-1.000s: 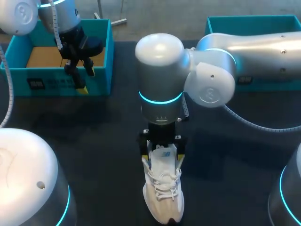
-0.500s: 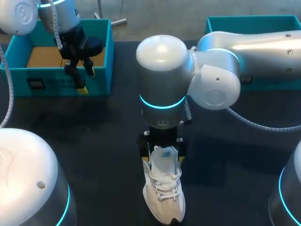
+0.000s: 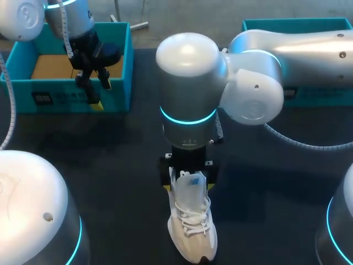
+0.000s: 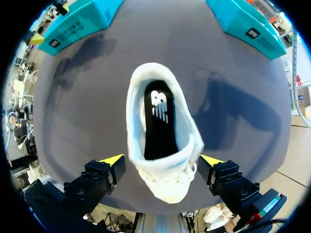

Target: Take the shoe out of the shoebox, open the shoe tongue, remove and reinsert the insole, then place the shoe into the shoebox

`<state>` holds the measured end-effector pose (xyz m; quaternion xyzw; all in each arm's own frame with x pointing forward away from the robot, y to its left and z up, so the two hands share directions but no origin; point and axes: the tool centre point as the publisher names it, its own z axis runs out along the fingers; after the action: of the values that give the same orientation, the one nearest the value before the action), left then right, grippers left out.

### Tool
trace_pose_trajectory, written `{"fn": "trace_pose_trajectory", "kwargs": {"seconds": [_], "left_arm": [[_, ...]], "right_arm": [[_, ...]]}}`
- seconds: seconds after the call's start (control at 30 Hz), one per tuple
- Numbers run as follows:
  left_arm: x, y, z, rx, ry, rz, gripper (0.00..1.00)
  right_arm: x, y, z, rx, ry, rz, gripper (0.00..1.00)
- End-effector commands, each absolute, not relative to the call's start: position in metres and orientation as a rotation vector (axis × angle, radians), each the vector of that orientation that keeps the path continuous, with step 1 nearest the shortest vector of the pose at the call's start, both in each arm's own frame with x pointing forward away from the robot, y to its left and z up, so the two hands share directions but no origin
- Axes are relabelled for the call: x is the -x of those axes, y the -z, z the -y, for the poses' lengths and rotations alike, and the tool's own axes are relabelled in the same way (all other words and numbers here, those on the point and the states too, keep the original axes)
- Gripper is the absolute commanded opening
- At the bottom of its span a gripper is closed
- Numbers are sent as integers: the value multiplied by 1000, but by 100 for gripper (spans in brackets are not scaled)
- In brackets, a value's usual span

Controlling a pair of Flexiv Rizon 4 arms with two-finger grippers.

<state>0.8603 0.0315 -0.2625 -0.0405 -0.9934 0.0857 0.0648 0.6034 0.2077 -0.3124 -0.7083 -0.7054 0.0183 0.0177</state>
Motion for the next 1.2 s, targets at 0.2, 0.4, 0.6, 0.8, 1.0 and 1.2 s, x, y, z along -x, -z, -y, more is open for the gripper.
{"fn": "trace_pose_trajectory", "kwargs": {"seconds": [0.2, 0.4, 0.6, 0.8, 1.0, 1.2], "left_arm": [[-860, 263, -32, 122, -258, 2999, 100], [-860, 263, -32, 122, -258, 2999, 100], [-860, 263, -32, 122, -258, 2999, 100], [-860, 263, -32, 122, -258, 2999, 100], [-860, 263, -32, 122, -258, 2999, 100], [-860, 263, -32, 122, -258, 2999, 100]], "right_arm": [[-564, 297, -201, 2221, 140, 2207, 100], [-555, 298, -189, 2172, 103, 2220, 56], [-565, 300, -192, 2132, 123, 2267, 35], [-575, 302, -197, 2116, 135, 2289, 32], [-591, 310, -205, 2076, 149, 2316, 32], [-604, 320, -207, 2103, 160, 2308, 33]]}}
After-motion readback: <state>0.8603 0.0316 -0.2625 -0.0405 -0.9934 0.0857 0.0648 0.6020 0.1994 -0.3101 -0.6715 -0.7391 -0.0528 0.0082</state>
